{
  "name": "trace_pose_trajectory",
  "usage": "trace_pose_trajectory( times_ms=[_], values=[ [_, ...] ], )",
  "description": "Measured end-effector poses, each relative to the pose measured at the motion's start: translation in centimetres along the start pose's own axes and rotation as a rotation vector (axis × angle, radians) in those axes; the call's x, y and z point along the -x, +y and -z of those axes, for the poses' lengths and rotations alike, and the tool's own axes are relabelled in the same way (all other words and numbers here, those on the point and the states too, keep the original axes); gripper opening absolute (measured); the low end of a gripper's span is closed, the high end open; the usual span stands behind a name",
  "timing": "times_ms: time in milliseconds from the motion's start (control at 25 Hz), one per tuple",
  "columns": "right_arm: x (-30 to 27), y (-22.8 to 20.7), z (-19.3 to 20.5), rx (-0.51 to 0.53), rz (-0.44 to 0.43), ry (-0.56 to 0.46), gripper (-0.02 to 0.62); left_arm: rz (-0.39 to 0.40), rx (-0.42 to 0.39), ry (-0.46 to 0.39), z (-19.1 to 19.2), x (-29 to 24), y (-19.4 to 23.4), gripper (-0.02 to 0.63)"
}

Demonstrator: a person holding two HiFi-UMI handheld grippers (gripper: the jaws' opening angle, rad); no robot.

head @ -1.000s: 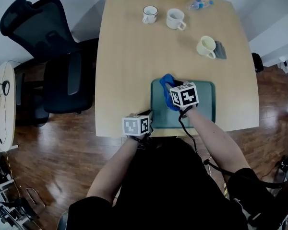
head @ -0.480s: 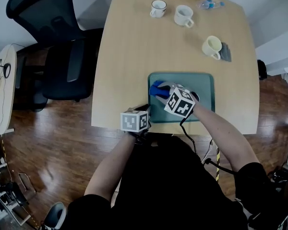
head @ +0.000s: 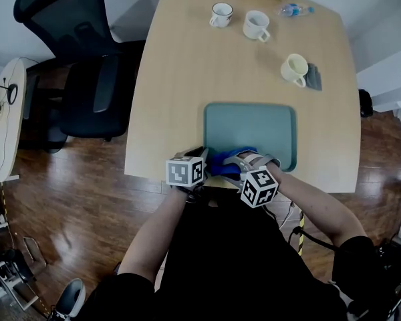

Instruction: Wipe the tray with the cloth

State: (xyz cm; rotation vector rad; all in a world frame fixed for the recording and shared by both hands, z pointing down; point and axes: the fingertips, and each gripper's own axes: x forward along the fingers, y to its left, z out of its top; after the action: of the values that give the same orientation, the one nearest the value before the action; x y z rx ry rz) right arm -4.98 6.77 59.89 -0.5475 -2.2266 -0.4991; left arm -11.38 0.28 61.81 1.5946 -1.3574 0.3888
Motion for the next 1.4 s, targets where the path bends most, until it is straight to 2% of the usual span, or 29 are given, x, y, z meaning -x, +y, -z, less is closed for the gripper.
trace_pose_trajectory(
  times_ms=[80, 160, 320, 440, 560, 680, 880, 1040, 1160, 1400],
  values=[
    [0.0, -1.1, 0.6, -0.019, 0.000, -0.008, 0.114, -0.005, -0.006, -0.005, -0.1, -0.1, 0.0, 0.040],
    [0.1, -3.3, 1.3, -0.083, 0.014, -0.016, 0.113, -0.007, -0.009, -0.008, -0.2, -0.2, 0.0, 0.040],
    [0.6, -9.4, 3.7, -0.227, 0.089, -0.001, 0.114, -0.012, -0.013, -0.008, 0.0, -0.2, 0.0, 0.040],
    [1.1, -14.1, 5.9, -0.320, 0.138, 0.021, 0.113, -0.015, -0.056, 0.004, 0.1, -0.3, -0.2, 0.041],
    [1.8, -17.5, 7.7, -0.352, 0.170, 0.063, 0.112, -0.010, -0.090, 0.018, 0.3, -0.5, -0.5, 0.044],
    [2.0, -18.6, 8.1, -0.364, 0.166, 0.069, 0.112, -0.028, -0.089, 0.019, 0.2, -0.2, -0.3, 0.044],
    [1.9, -17.9, 7.8, -0.376, 0.201, 0.038, 0.110, -0.035, -0.093, 0.017, 0.2, -0.2, -0.1, 0.044],
    [1.9, -16.2, 7.0, -0.318, 0.213, 0.020, 0.112, -0.041, -0.087, 0.011, 0.2, -0.2, -0.1, 0.044],
    [2.2, -12.8, 6.0, -0.261, 0.180, -0.013, 0.112, -0.051, -0.086, 0.007, 0.1, -0.2, -0.1, 0.044],
    [3.5, -3.5, 4.5, -0.117, 0.081, -0.066, 0.112, -0.066, -0.081, -0.008, 0.1, -0.1, 0.0, 0.041]
  ],
)
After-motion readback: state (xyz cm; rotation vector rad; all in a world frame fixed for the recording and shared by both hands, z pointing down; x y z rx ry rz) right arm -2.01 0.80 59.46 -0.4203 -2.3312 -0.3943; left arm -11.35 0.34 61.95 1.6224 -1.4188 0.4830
